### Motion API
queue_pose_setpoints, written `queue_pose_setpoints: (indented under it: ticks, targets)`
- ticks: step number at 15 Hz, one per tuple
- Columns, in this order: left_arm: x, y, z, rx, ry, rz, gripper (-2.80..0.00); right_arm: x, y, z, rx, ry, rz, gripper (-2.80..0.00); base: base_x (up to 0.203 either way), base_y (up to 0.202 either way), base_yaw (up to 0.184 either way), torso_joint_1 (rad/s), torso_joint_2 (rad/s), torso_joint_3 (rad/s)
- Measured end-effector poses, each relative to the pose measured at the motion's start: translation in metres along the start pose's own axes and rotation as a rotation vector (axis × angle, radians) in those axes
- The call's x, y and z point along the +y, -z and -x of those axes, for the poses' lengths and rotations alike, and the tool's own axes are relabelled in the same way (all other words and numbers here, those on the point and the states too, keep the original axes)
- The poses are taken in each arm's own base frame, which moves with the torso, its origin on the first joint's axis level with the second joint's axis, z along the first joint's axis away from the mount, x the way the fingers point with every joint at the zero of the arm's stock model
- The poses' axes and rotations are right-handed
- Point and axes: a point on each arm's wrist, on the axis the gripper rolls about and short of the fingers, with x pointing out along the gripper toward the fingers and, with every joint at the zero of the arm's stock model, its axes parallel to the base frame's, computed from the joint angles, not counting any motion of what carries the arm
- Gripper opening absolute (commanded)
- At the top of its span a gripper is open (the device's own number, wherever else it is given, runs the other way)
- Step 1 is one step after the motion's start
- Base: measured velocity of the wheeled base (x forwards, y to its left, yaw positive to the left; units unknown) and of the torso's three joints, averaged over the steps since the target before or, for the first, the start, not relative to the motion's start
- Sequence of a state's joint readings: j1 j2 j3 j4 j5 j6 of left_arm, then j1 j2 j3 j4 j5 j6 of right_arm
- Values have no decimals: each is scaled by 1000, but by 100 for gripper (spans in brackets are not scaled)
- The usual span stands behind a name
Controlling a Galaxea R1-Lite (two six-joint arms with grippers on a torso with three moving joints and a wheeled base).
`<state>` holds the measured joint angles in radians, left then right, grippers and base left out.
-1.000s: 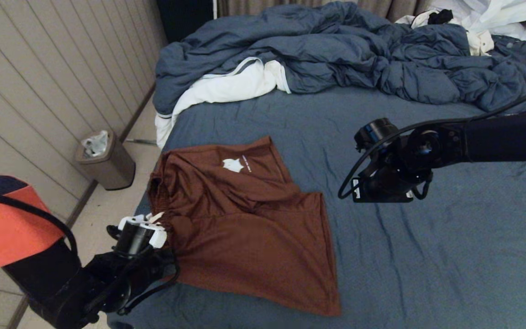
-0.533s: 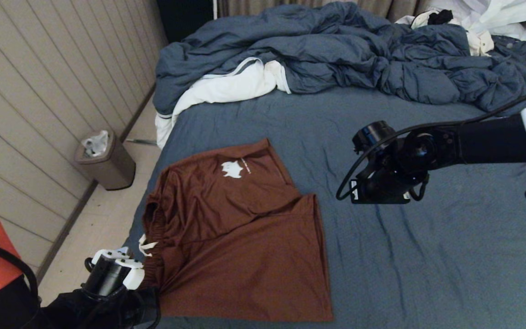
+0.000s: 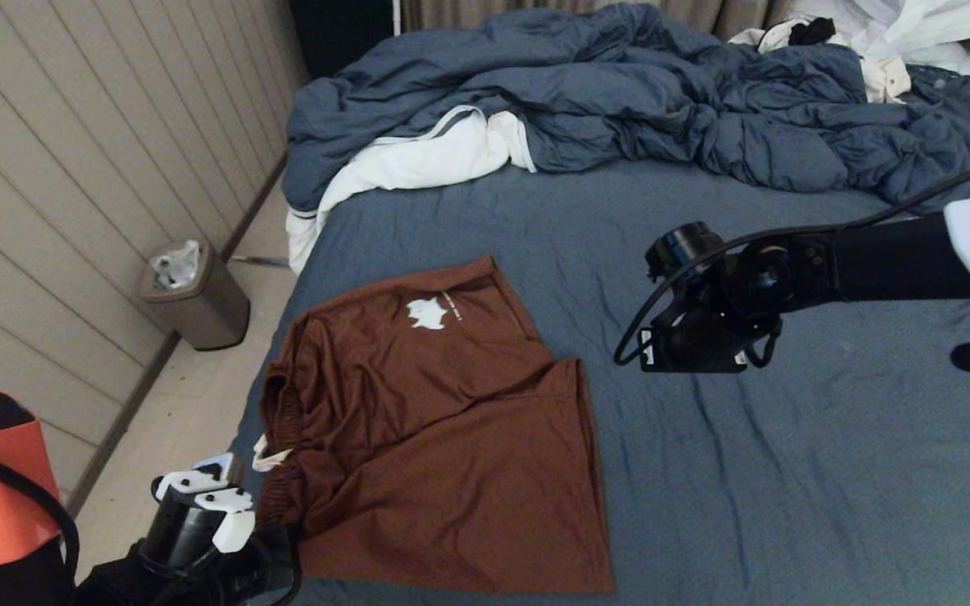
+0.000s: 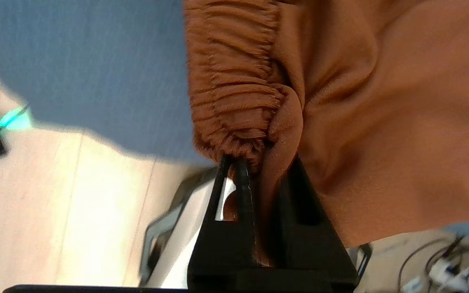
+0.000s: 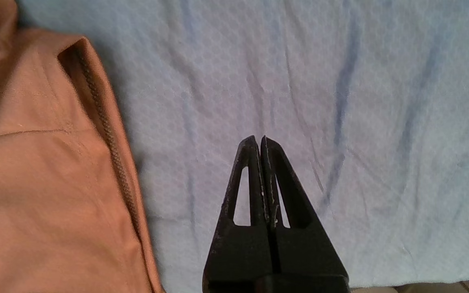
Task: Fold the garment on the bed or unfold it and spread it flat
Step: Unford the brown shorts
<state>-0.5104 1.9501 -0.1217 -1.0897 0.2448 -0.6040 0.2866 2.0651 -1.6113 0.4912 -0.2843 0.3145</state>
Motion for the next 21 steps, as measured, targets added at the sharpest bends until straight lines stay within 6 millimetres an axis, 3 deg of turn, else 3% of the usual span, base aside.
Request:
queue_pose_setpoints:
  ticks: [5, 8, 11, 12, 14, 17, 21]
  targets:
    - [-2, -6, 9, -68, 48, -6, 0, 3, -4, 4, -14, -39, -3, -280, 0, 0, 0, 0, 0, 0]
    - [-9, -24, 26, -221, 89, -32, 0, 4, -17, 12, -59, -78, -18, -280, 0, 0, 0, 0, 0, 0]
    - [-20, -58, 38, -387, 98, -37, 0, 12, -35, 23, -130, -125, -27, -280, 0, 0, 0, 0, 0, 0]
    - [-23, -74, 40, -426, 92, -22, -280, 18, -42, 25, -156, -142, -23, -280, 0, 0, 0, 0, 0, 0]
    - [-26, -106, 41, -476, 67, 9, -280, 33, -49, 24, -193, -173, 10, -280, 0, 0, 0, 0, 0, 0]
    - [-27, -152, 46, -500, 45, 45, -280, 56, -50, 7, -246, -209, 64, -280, 0, 0, 0, 0, 0, 0]
    - [-28, -177, 45, -531, 55, 92, -280, 77, -57, -10, -394, -265, 91, -280, 0, 0, 0, 0, 0, 0]
